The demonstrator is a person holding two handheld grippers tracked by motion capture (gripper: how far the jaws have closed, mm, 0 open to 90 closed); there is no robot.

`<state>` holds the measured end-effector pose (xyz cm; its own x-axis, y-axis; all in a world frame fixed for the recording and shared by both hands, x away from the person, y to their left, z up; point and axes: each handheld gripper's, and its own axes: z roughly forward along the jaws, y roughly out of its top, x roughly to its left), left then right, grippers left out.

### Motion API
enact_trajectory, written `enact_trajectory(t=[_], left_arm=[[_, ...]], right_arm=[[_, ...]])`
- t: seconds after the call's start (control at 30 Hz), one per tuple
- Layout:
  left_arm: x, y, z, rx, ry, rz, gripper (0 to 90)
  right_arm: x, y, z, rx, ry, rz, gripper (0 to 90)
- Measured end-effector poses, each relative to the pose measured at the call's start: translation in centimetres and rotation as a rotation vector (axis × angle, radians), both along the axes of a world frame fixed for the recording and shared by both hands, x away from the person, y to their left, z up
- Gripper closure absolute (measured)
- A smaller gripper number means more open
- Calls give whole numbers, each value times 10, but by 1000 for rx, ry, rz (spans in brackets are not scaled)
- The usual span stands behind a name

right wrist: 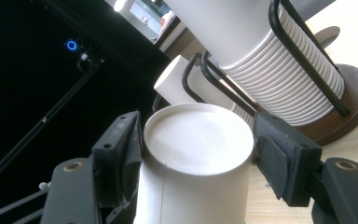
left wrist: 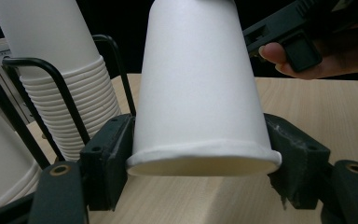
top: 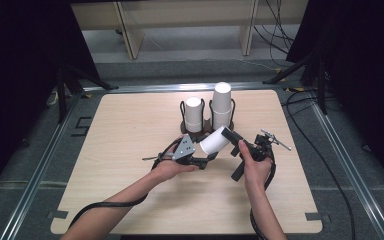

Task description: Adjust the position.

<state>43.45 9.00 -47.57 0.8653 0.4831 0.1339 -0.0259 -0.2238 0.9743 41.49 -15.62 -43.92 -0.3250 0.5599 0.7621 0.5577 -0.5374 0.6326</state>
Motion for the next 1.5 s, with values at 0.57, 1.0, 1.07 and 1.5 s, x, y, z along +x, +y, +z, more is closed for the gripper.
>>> enact_trajectory(t=[0.57, 1.0, 1.07, 1.5], left_arm=[[1, 6, 6, 8, 24, -3, 352], [1, 15, 10, 49, 54, -7, 374], [1, 17, 11, 49, 57, -10, 377], [3, 33, 13, 104, 87, -36, 376]], right_arm=[[3, 6, 2, -95, -105, 11, 317], [2, 4, 7, -166, -185, -9, 293], [2, 3, 8, -169, -183, -1, 292], [-10, -18, 1, -321, -249, 65, 296]])
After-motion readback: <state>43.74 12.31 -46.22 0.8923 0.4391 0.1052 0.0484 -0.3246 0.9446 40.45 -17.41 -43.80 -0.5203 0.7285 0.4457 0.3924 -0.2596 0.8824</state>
